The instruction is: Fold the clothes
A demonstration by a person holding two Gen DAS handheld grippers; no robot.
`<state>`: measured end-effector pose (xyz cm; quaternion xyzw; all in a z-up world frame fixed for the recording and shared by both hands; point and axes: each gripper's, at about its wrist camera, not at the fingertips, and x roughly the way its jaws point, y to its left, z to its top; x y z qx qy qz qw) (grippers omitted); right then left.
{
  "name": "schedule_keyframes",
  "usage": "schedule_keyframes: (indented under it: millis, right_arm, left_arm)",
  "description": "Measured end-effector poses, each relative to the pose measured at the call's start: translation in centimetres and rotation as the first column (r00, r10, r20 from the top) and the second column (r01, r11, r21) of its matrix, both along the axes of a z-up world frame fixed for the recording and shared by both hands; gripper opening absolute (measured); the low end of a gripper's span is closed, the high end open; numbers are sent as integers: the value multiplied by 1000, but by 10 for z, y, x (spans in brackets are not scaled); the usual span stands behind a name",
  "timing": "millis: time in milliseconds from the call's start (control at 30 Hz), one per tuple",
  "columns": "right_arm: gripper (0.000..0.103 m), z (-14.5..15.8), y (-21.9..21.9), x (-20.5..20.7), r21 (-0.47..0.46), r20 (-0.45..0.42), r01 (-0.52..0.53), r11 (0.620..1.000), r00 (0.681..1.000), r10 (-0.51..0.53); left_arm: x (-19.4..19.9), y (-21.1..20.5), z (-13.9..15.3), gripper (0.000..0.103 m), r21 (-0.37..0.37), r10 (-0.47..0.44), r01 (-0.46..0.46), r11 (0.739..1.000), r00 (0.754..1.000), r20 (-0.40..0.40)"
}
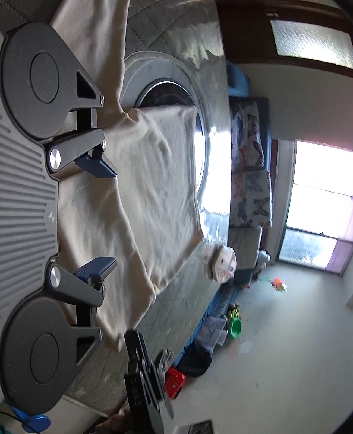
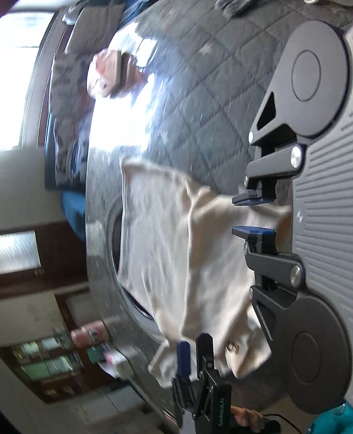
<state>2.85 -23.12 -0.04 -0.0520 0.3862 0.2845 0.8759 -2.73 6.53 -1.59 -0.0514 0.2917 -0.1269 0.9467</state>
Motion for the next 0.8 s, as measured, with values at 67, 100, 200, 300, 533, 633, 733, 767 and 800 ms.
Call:
schedule_keyframes:
  millis: [67,100,200,300,533,633,733,767,800]
  right_arm:
    - [16,-1,-3,6,14,12,15,1000,1000,-15]
    - [17,-1,-4,10,22,16,20,1000,1000,-21]
    - [17,-2,-5,23,49,25,34,998,999,-35]
    - [17,-6,-5,37,74,15,43,996,999,-44]
    - [8,-21,-2,48,123,-46,46,991,998,-40]
    - [2,-19,-3,45,130,-21,60,990,998,-57]
    - [0,-12,-8,42,120,34,84,989,995,-89]
    - [0,-11,-11,43,114,38,90,989,995,-95]
    - [0,-11,-12,44,108,34,91,990,995,-95]
  left_arm:
    - [3,0,-2,67,12,9,-9,1000,1000,-7]
    - [5,0,-3,67,18,14,-13,1000,1000,-11]
    - [10,-1,-5,59,35,27,-27,999,999,-22]
    - [15,-1,-8,47,53,41,-40,998,999,-32]
    - [20,0,-9,9,62,34,-31,998,998,-45]
    - [18,-1,-5,5,72,33,-31,997,999,-29]
    - [17,1,-2,5,76,38,-37,996,999,-16]
    - [17,1,-1,5,73,39,-38,997,999,-14]
    - [17,1,-1,5,76,39,-38,996,999,-14]
